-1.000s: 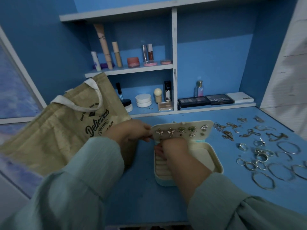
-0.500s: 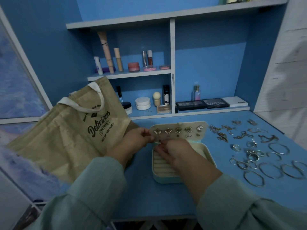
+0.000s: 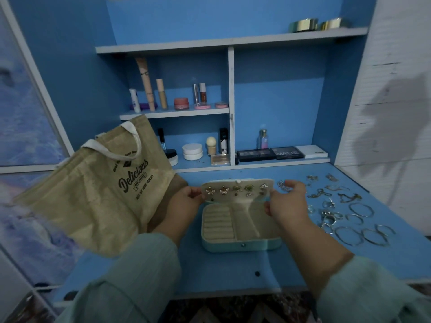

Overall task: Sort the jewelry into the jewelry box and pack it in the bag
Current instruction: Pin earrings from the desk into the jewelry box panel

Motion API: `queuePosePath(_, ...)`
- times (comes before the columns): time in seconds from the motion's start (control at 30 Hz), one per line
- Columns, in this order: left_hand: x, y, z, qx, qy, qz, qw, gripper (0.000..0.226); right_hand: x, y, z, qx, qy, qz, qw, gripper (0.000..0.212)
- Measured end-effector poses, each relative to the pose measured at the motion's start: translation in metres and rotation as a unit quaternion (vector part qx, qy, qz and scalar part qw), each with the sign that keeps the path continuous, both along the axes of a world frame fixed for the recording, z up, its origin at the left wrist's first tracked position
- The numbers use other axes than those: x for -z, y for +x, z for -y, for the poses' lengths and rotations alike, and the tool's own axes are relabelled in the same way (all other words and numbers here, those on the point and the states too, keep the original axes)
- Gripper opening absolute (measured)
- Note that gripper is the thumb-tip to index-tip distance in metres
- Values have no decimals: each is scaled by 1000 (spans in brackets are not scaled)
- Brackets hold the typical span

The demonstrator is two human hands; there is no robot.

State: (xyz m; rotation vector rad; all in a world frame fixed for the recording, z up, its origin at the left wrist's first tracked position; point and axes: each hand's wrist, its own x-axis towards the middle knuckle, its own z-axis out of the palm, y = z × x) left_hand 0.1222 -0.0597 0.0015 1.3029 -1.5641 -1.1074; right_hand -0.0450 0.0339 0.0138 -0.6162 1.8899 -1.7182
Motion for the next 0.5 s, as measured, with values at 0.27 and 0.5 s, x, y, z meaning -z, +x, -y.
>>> queuePosePath(0.27, -9, 3, -24, -20, -22, 24, 999, 28, -7, -15, -23, -76, 26, -273, 959, 16)
queuePosePath(0.5, -25, 1, -70, 12, -298, 277, 914, 33, 1, -12, -37, -99, 13, -228, 968, 14)
